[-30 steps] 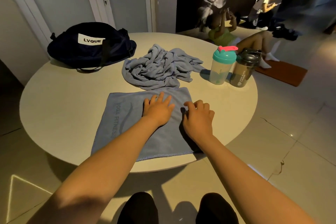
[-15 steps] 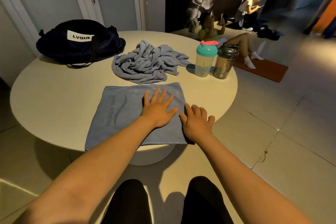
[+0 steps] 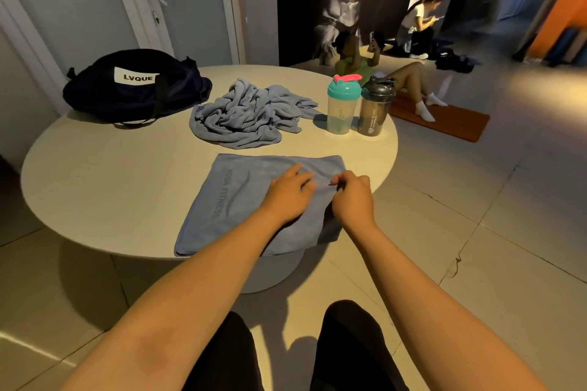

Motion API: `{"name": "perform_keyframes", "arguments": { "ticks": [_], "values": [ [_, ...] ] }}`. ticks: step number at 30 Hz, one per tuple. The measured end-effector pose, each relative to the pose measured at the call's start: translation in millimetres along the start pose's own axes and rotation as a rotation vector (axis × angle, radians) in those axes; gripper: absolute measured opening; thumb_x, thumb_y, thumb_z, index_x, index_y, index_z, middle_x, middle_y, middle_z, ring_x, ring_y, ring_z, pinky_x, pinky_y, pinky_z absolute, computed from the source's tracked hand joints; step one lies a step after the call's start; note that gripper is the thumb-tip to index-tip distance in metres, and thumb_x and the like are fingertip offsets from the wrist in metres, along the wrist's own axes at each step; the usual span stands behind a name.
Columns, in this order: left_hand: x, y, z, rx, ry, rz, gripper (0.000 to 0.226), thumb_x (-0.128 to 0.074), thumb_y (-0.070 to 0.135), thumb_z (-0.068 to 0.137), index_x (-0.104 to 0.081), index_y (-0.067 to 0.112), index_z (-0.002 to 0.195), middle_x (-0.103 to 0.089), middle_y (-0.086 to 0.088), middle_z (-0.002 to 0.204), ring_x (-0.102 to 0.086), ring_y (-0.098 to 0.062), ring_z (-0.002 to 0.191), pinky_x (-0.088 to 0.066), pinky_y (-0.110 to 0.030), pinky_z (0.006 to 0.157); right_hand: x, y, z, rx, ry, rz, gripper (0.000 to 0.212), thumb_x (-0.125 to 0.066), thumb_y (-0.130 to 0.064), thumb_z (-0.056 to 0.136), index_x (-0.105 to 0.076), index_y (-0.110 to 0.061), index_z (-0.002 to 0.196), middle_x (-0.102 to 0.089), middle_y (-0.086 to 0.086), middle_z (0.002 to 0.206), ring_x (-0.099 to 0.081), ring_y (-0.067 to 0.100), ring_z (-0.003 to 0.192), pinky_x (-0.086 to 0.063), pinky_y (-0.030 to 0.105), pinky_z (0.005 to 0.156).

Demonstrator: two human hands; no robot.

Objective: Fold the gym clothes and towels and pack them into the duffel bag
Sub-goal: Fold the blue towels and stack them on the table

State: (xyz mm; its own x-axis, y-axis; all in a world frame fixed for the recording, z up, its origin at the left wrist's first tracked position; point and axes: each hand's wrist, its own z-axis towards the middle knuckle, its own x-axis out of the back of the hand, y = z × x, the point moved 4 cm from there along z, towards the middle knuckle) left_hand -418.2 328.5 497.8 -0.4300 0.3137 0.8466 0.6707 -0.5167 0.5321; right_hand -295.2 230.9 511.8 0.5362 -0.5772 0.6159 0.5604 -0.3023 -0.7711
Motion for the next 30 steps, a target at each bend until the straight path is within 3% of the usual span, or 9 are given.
{"name": "perform_keyframes", "arguments": {
  "ticks": [2, 7, 11, 14, 17, 21, 23, 26, 30],
  "values": [
    [6, -15, -2, 0.08, 0.078, 0.147, 0.051, -0.032, 0.045, 0.107, -0.038, 0.025, 0.154, -0.019, -0.001, 0.167, -0.02, -0.025, 0.152, -0.016, -0.048, 0.122, 2, 3, 2, -0.021, -0.034, -0.039, 0.032, -0.039, 0.0, 0.094, -0.064, -0.017, 0.104, -0.045, 0.009, 0.117, -0.051, 0.021, 0.074, -0.041, 0.031, 0.071],
    [4, -35, -3, 0.14, -0.194, 0.354, 0.072, -0.018, 0.072, 0.098, 0.0, 0.039, 0.16, 0.012, 0.004, 0.168, 0.012, -0.022, 0.155, 0.007, -0.057, 0.122, -10, 9, -4, -0.021, -0.192, -0.001, 0.028, -0.051, -0.013, 0.096, -0.068, -0.017, 0.117, -0.063, 0.013, 0.122, -0.062, 0.03, 0.107, -0.049, 0.031, 0.088],
    [-1, -28, -4, 0.081, -0.198, 0.317, 0.075, -0.026, 0.077, 0.094, -0.007, 0.045, 0.158, 0.016, 0.005, 0.167, 0.017, -0.025, 0.154, 0.012, -0.058, 0.119, -8, -11, -9, 0.022, -0.131, 0.184, 0.033, -0.054, -0.002, 0.095, -0.069, -0.008, 0.123, -0.068, 0.012, 0.124, -0.062, 0.026, 0.117, -0.045, 0.025, 0.09],
    [6, -21, -10, -0.068, -0.024, 0.005, 0.051, -0.043, 0.055, 0.102, -0.046, 0.033, 0.149, -0.014, 0.004, 0.168, -0.001, -0.019, 0.155, -0.003, -0.045, 0.124, -8, -35, -6, 0.089, -0.132, 0.218, 0.043, -0.049, -0.001, 0.094, -0.063, -0.009, 0.134, -0.063, 0.011, 0.134, -0.058, 0.025, 0.125, -0.042, 0.024, 0.096],
    [31, -33, -22, -0.051, 0.237, -0.268, 0.03, -0.049, 0.028, 0.105, -0.068, 0.018, 0.127, -0.053, -0.003, 0.144, -0.039, -0.022, 0.136, -0.034, -0.031, 0.111, -21, -59, -4, 0.143, -0.226, 0.178, 0.049, -0.047, -0.001, 0.094, -0.054, -0.008, 0.143, -0.059, 0.013, 0.139, -0.054, 0.027, 0.129, -0.038, 0.023, 0.097],
    [59, -57, -40, 0.172, 0.275, -0.679, 0.037, -0.035, 0.04, 0.107, -0.067, 0.025, 0.119, -0.069, -0.013, 0.116, -0.063, -0.015, 0.092, -0.051, -0.032, 0.079, -46, -98, -7, 0.194, -0.316, 0.16, 0.052, -0.045, 0.0, 0.095, -0.047, -0.006, 0.147, -0.055, 0.019, 0.138, -0.053, 0.033, 0.127, -0.042, 0.034, 0.102],
    [69, -67, -49, 0.21, 0.213, -0.804, 0.049, -0.03, 0.054, 0.106, -0.058, 0.026, 0.135, -0.068, -0.01, 0.12, -0.063, -0.015, 0.096, -0.052, -0.033, 0.086, -66, -120, -18, 0.188, -0.536, 0.28, 0.054, -0.044, -0.002, 0.1, -0.037, -0.011, 0.153, -0.052, 0.019, 0.142, -0.052, 0.035, 0.127, -0.046, 0.041, 0.102],
    [84, -96, -61, 0.256, 0.287, -0.729, 0.059, -0.053, 0.062, 0.091, -0.051, 0.029, 0.14, -0.065, -0.006, 0.13, -0.066, -0.018, 0.109, -0.055, -0.039, 0.094, -90, -135, -30, 0.137, -0.724, 0.509, 0.065, -0.04, 0.006, 0.1, -0.027, -0.025, 0.156, -0.053, 0.012, 0.13, -0.059, 0.03, 0.104, -0.055, 0.041, 0.087],
    [98, -120, -78, 0.28, 0.259, -0.378, 0.056, -0.061, 0.016, 0.09, -0.044, 0.032, 0.141, -0.064, -0.012, 0.115, -0.064, -0.03, 0.099, -0.051, -0.037, 0.077, -105, -107, -19, 0.281, -0.411, 0.006, 0.055, -0.05, 0.005, 0.092, -0.051, -0.014, 0.143, -0.058, 0.016, 0.134, -0.056, 0.034, 0.12, -0.048, 0.043, 0.098]
  ]
}}
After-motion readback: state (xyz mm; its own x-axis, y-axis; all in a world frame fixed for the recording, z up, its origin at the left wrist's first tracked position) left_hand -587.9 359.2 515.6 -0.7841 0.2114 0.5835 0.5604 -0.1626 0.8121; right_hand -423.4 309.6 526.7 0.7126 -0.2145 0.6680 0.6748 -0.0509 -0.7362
